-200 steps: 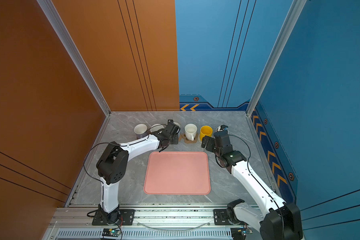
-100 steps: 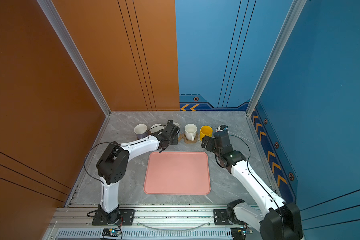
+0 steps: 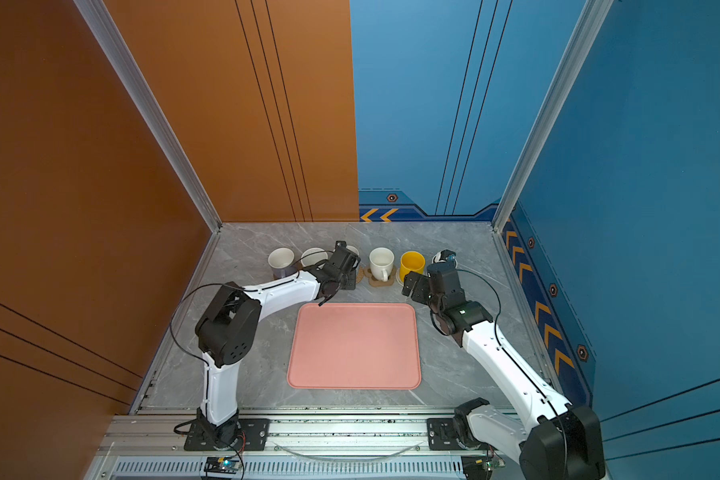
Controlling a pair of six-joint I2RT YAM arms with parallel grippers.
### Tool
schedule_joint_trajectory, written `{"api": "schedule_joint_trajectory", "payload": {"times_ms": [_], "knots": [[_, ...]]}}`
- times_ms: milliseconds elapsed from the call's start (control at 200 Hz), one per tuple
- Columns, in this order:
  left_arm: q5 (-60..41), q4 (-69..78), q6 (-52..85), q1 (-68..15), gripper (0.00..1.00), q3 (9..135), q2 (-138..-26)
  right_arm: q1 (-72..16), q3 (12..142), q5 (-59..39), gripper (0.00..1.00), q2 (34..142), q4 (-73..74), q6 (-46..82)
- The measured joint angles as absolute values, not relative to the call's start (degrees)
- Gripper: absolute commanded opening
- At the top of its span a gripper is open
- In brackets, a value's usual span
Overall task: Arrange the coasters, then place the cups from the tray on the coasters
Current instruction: 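Lower the blue-handled mug onto the woven coaster beside the speckled mug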
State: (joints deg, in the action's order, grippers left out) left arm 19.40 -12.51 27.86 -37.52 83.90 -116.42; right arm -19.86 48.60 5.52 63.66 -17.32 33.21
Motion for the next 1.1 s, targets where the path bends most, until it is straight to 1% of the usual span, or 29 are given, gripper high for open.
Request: {"api": "schedule_joint_trajectory", "payload": {"times_ms": [856,1101], "knots": [[19.73,-11.25,27.68,-37.56,0.00,83.64,-116.81,-19.86,48.60,4.64,1.00,63.66,-17.32,33.21],[21.32,-11.29,26.74,-38.24,0.12,83.40,-116.81,-19.86,48.60,4.64,1.00,63.66,-17.34,33.21]]}}
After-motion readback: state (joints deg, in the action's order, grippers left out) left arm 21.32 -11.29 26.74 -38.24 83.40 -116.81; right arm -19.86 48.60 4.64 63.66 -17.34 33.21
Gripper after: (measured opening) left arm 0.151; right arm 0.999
